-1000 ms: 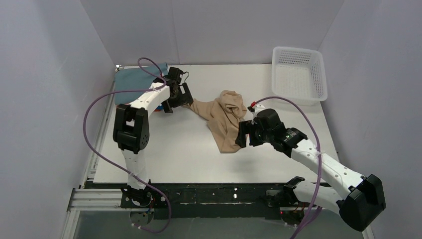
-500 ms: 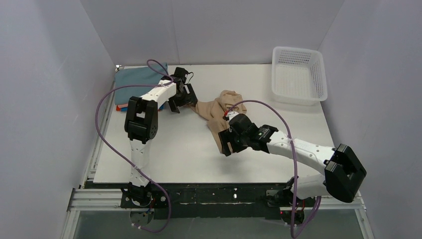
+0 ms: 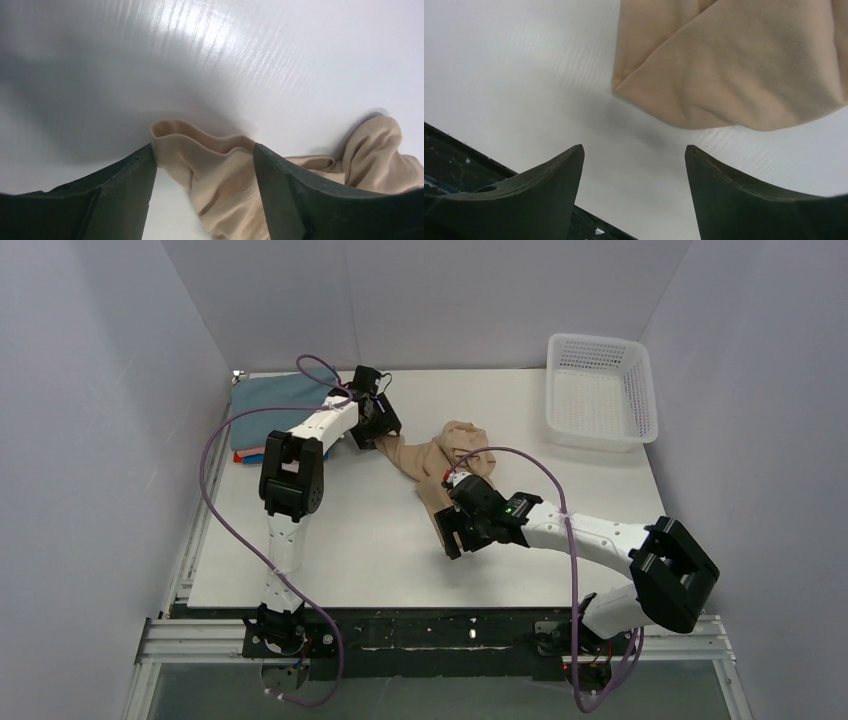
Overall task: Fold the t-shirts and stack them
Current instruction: Flatten out the tshirt
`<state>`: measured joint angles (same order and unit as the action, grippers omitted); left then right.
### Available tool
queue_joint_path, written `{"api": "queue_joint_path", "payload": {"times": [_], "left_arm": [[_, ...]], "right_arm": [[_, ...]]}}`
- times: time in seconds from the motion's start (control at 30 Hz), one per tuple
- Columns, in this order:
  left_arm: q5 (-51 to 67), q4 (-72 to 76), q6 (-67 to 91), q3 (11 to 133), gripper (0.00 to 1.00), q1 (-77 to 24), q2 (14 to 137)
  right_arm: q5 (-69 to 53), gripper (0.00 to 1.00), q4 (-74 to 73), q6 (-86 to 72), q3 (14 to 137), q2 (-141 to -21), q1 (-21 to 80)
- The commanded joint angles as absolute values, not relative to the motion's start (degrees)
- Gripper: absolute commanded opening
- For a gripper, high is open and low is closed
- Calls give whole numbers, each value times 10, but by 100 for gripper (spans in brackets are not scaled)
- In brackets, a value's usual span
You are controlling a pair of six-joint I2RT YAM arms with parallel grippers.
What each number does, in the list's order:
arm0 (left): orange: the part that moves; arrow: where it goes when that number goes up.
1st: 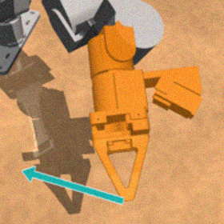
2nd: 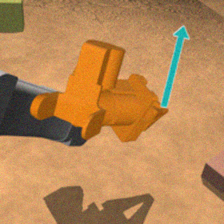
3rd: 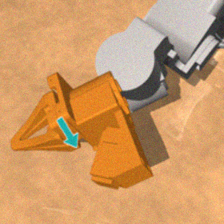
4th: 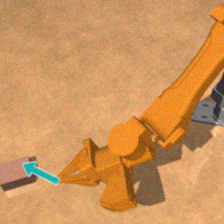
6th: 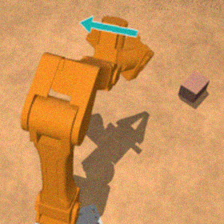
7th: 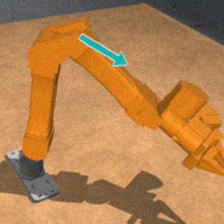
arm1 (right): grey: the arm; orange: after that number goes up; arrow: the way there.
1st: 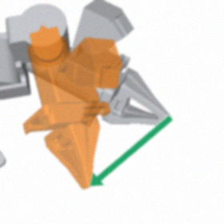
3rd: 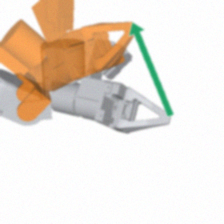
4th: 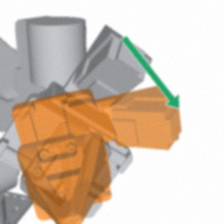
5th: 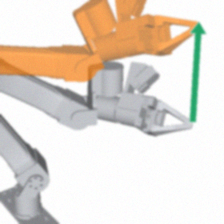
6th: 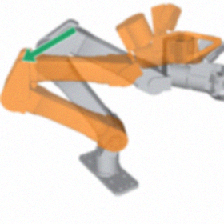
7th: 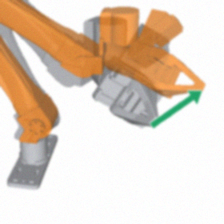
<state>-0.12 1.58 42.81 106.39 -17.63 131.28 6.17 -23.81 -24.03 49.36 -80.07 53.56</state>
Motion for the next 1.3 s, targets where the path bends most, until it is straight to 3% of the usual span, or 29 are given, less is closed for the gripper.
{"api": "queue_joint_path", "payload": {"times": [0.0, 0.07, 0.1, 0.13, 0.4, 0.67, 1.03, 1.27], "left_arm": [[10, -46, 416, 1066, 59, -192, 1367], [8, -58, 401, 1072, 35, -199, 1374], [10, -61, 394, 1072, 13, -202, 1376], [12, -68, 389, 1073, 0, -204, 1376], [-24, -79, 385, 956, 0, -206, 1270], [-38, -41, 410, 814, 0, -214, 1155], [-59, -38, 403, 687, 0, -217, 1042], [-65, -12, 415, 577, 0, -227, 949]], "right_arm": [[87, 81, -243, -238, 520, -824, 543], [106, 81, -247, -242, 523, -837, 543], [115, 81, -249, -247, 525, -843, 543], [119, 81, -247, -248, 527, -847, 543], [116, 80, -233, -234, 558, -885, 543], [112, 68, -274, -231, 574, -937, 543], [186, 71, -303, -290, 512, -832, 511], [144, 70, -286, -292, 482, -816, 429]]}}
